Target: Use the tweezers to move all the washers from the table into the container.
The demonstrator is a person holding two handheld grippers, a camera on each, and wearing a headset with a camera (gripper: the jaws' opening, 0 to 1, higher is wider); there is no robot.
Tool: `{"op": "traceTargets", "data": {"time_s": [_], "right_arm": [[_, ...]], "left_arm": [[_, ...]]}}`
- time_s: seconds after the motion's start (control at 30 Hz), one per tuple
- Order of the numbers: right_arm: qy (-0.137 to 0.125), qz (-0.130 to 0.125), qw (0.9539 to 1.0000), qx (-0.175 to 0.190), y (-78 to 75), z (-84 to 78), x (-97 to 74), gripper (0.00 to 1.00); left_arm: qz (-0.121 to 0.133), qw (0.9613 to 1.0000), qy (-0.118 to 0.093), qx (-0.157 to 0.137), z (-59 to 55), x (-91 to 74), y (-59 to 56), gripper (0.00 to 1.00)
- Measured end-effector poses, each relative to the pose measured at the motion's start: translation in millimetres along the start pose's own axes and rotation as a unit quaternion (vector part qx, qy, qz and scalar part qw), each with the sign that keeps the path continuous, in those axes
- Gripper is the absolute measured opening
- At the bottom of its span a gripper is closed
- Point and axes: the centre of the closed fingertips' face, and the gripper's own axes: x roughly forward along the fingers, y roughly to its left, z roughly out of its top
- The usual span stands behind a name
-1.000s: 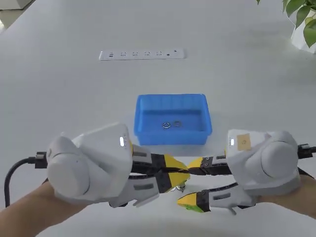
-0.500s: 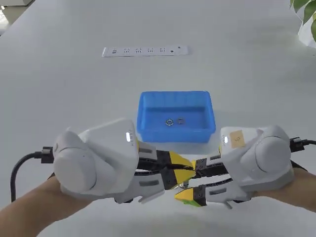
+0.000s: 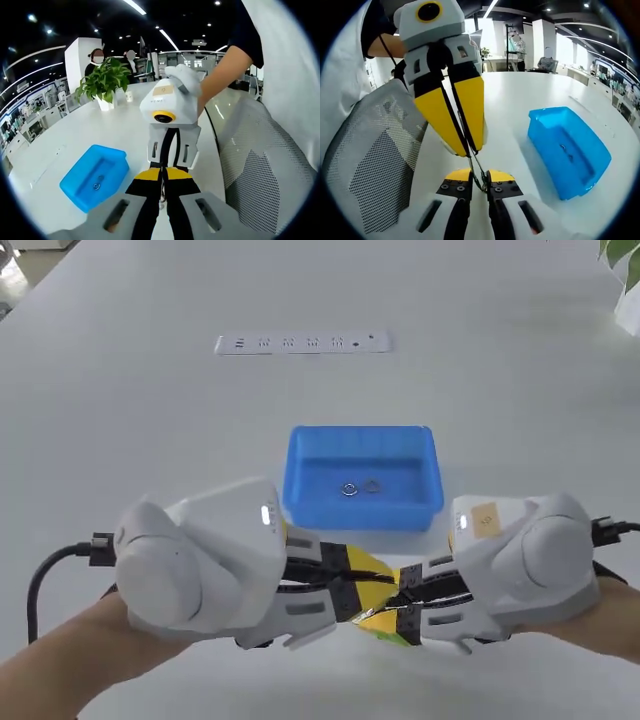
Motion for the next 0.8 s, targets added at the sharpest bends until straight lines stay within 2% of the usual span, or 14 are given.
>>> {"op": "traceTargets", "data": {"time_s": [0.53, 0.6, 0.67, 0.8], "right_arm": [[-0.015, -0.014, 0.9998, -0.001, -0.4, 0.2, -1.5, 0.1], [-0.017, -0.014, 0.9998, 0.001, 0.3, 1.0, -0.8, 0.1], [-0.019, -0.013, 0.9997, 0.003, 0.8, 1.4, 0.1, 0.1], [-0.021, -0.014, 0.9997, 0.007, 0.2, 2.0, 0.4, 0.1]], "left_arm": [[-0.001, 0.9999, -0.001, -0.017, 2.5, 4.9, 2.3, 0.06], [0.002, 0.9996, -0.007, -0.026, 5.5, 3.9, 3.0, 0.06], [0.004, 0.999, -0.024, -0.038, 13.4, 0.9, 5.5, 0.06], [0.008, 0.9993, -0.017, -0.031, 14.8, -1.5, 9.4, 0.08]]}}
